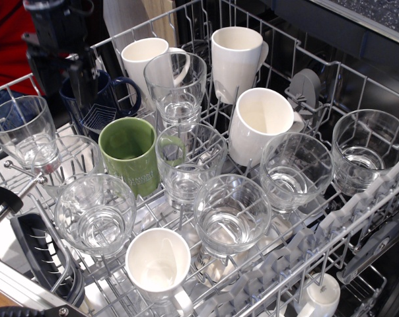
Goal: Pick up any cup
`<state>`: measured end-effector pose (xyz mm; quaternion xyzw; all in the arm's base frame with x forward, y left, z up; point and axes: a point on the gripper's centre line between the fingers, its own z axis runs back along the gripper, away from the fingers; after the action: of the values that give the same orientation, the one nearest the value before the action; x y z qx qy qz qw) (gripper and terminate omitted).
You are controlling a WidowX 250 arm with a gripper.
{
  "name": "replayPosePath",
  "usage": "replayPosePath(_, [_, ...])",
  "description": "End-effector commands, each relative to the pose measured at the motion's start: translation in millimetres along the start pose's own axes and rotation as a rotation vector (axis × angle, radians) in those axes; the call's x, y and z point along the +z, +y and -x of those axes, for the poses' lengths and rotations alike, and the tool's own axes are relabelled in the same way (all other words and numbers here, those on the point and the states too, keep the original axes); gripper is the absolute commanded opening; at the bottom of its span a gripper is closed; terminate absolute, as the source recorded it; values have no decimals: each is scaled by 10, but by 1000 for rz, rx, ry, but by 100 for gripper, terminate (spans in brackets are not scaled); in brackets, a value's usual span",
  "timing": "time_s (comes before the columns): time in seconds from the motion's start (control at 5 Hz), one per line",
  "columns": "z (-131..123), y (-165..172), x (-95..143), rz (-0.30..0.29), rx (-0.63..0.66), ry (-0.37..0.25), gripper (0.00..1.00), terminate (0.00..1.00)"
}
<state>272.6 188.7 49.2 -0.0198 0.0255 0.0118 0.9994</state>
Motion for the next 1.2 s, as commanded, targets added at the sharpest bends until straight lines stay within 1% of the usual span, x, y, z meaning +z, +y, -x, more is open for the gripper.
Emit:
replayPosePath(0.0, [-89, 105, -189, 14, 14, -59, 100, 0])
replayPosePath(0.2, [-148, 143, -377, -2, 21, -66, 100, 0])
replayPosePath(0.4, [-150, 165, -543, 3, 40, -68, 100, 0])
replayPosePath(0.6, [-172, 193, -684, -13, 26, -78, 100, 0])
replayPosePath(0.8, [-160, 199, -816, -32, 27, -105, 100, 0])
replayPosePath(1.0, [-114, 198, -960, -63, 67, -125, 100, 0])
